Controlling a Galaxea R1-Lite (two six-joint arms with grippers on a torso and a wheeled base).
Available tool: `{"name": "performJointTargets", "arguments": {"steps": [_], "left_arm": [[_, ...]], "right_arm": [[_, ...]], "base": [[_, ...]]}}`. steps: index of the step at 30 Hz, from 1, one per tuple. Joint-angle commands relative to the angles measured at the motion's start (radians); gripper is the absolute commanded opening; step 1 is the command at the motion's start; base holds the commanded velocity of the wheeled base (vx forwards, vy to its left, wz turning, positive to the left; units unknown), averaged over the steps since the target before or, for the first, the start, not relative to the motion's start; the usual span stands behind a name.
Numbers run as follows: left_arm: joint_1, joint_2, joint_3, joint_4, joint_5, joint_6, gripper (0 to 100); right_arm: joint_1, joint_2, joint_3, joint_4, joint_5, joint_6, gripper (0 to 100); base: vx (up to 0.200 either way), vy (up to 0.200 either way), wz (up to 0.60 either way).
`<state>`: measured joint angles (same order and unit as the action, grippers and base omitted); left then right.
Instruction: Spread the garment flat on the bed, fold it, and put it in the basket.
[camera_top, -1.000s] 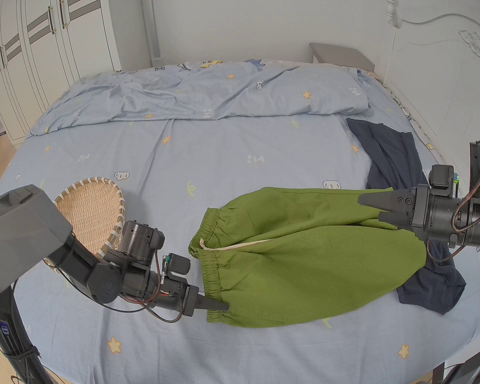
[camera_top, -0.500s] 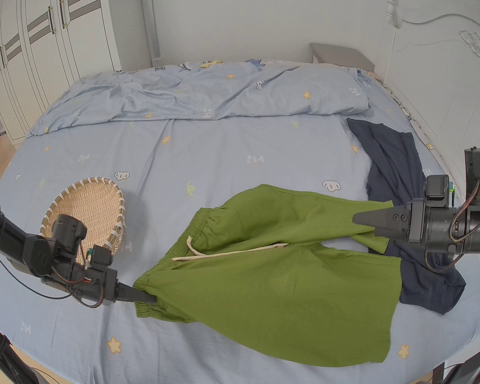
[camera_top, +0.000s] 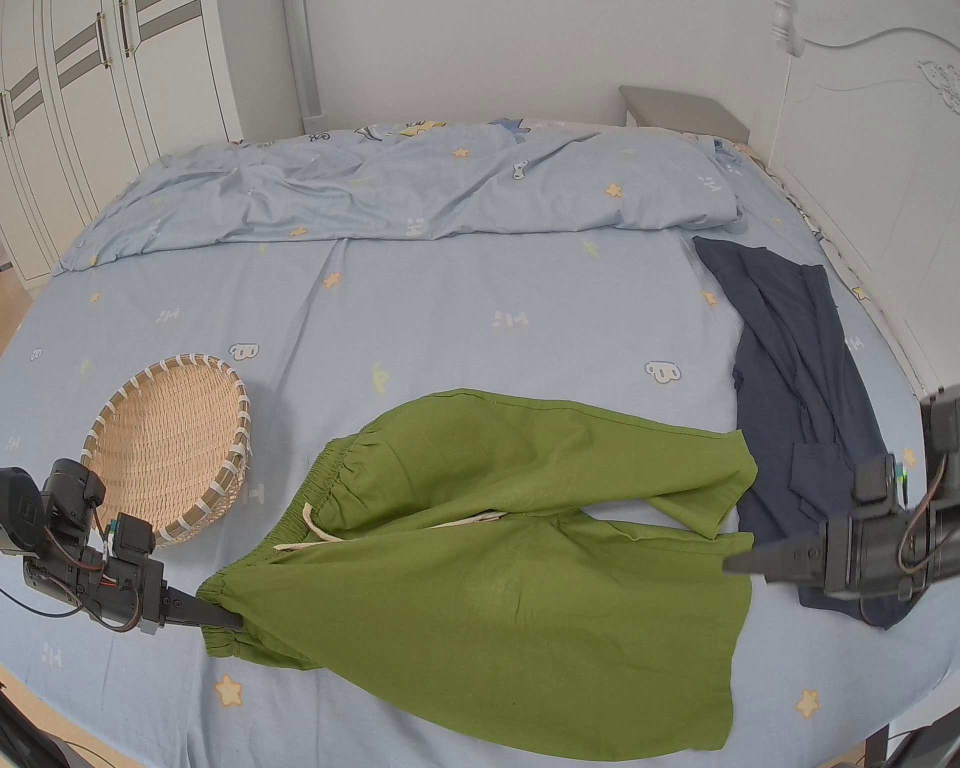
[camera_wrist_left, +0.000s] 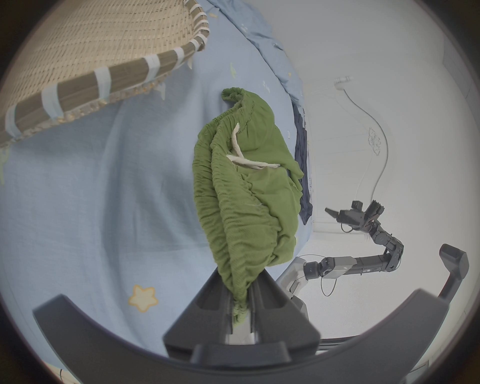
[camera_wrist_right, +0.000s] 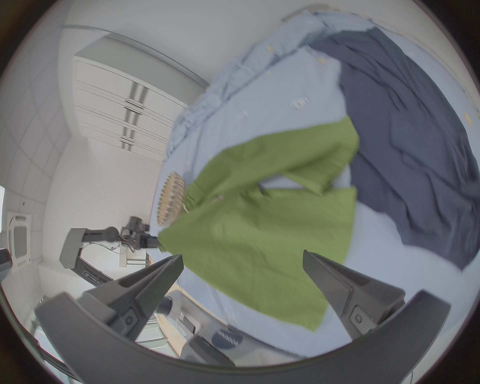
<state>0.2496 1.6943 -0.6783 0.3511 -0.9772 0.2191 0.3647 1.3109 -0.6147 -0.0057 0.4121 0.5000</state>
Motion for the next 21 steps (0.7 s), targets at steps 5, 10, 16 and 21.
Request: {"name": "performJointTargets", "arguments": {"steps": [5, 10, 16, 21], "left_arm": [[-0.033, -0.019, -0.104, 0.132, 0.13, -0.011, 0], [-0.052, -0.024, -0.139, 0.213, 0.155, -0.012, 0], [-0.064, -0.031, -0.138, 0.218, 0.16, -0.012, 0], [-0.065, -0.031, -0.136, 0.212, 0.16, -0.012, 0]], "right_arm": [[-0.047, -0.073, 0.217, 0.098, 0.03, 0.0, 100], [-0.029, -0.07, 0.303, 0.096, 0.03, -0.006, 100], [-0.006, 0.008, 0.366, 0.069, 0.066, -0.063, 100], [-0.007, 0.166, 0.403, -0.04, 0.114, -0.153, 100]], "base": [[0.0, 0.0, 0.0], [0.0, 0.0, 0.0], [0.0, 0.0, 0.0], [0.0, 0.0, 0.0]]}}
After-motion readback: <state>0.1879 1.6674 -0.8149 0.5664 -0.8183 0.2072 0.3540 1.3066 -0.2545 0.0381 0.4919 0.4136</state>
